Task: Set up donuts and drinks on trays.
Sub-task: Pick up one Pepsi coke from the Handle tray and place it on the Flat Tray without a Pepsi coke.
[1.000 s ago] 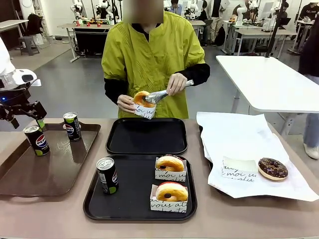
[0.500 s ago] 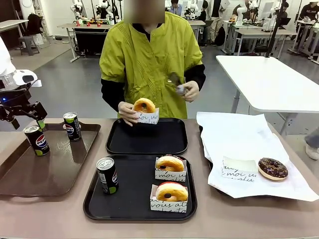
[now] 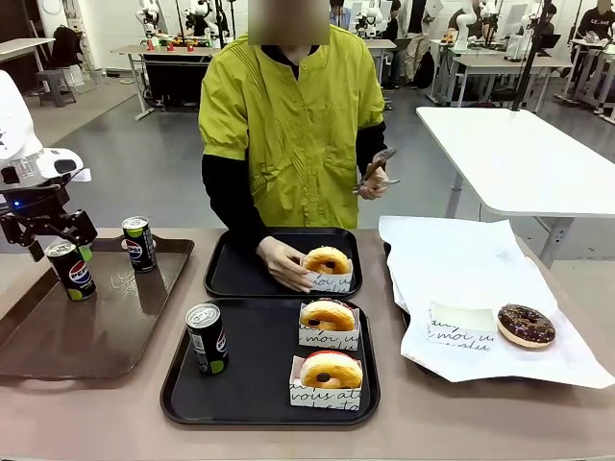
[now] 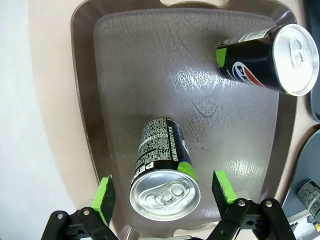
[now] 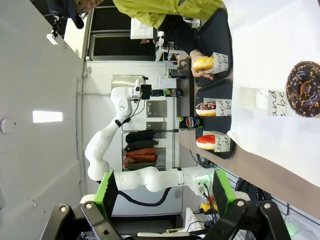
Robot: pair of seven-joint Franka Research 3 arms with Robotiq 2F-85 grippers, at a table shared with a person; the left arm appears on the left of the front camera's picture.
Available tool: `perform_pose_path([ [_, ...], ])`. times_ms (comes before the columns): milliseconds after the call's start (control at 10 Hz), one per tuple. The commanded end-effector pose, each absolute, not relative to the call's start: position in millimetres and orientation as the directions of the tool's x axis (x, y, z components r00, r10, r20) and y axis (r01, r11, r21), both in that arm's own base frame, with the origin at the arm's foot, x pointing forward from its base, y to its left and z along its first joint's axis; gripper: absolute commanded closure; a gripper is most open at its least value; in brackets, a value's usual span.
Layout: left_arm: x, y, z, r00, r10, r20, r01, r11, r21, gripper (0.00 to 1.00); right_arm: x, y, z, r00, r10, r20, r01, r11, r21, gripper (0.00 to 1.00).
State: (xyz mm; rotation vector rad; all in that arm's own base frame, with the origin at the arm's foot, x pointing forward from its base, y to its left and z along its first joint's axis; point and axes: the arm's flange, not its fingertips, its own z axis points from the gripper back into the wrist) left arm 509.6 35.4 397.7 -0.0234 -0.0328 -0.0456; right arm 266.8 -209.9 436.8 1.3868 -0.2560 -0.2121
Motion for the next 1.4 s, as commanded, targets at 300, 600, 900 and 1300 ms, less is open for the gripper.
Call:
perform_pose_path([
  [300,510,42,387,0.998,-0.040,0.046,0.040,0.999,-0.002,0.00,267,-209,436,0.951,-0.303,0.066,-0.019,0.155,0.988,0.00],
  [600,518,45,386,0.997,-0.044,0.068,0.044,0.999,-0.006,0.00,267,-209,436,0.951,-0.303,0.066,-0.019,0.155,0.988,0.00],
  [900,520,45,383,0.995,-0.051,0.085,0.052,0.999,-0.013,0.20,267,-209,436,0.951,-0.303,0.066,-0.019,0.155,0.988,0.00],
  [1300,517,45,383,0.995,-0.065,0.072,0.066,0.998,-0.016,1.00,267,-209,436,0.951,-0.303,0.066,-0.019,0.155,0.988,0.00],
])
